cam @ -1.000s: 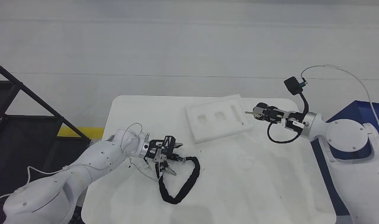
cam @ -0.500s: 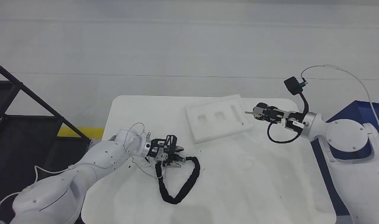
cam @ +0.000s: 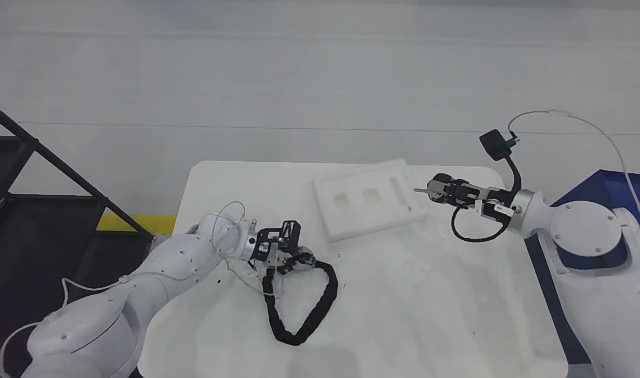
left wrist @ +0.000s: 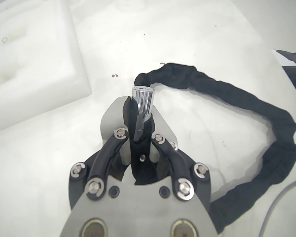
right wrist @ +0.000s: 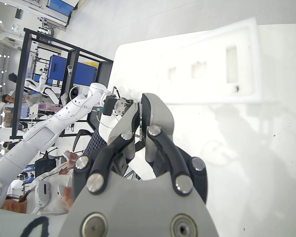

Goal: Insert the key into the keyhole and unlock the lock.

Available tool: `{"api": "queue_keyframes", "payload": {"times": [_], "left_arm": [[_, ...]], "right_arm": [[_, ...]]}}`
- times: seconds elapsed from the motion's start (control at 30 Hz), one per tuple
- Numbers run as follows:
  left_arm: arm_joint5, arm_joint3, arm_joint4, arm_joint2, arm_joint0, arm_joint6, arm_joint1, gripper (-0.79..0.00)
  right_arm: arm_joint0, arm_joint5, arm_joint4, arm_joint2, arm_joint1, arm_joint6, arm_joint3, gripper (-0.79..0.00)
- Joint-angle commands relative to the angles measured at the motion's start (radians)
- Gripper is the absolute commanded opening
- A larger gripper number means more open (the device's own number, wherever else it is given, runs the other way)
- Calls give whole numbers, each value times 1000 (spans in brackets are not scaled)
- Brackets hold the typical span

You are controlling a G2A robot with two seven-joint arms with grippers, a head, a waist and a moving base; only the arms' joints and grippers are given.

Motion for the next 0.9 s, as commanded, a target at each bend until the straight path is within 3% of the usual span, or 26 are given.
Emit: {"api": "queue_keyframes", "payload": {"times": [0.0, 0.3, 0.53, 0.7, 0.87], "left_arm": [[-4, -18, 13, -5, -7, 26, 5, -785], [-37, -232, 24, -40, -49, 27, 56, -785], [-100, -416, -21, -77, -80, -40, 94, -785], [-100, -474, -86, -72, -98, -88, 101, -785], [-100, -505, -196, -40, -129, -118, 89, -785]], "right_arm": [[0, 0, 0, 0, 0, 0, 0, -785], [-5, 3, 6, -3, -1, -4, -1, -785], [-21, 99, -35, -32, 8, 75, -146, -785], [-46, 146, -65, -24, 16, 111, -271, -785], [-75, 183, -74, 6, 25, 139, -365, -785]]}}
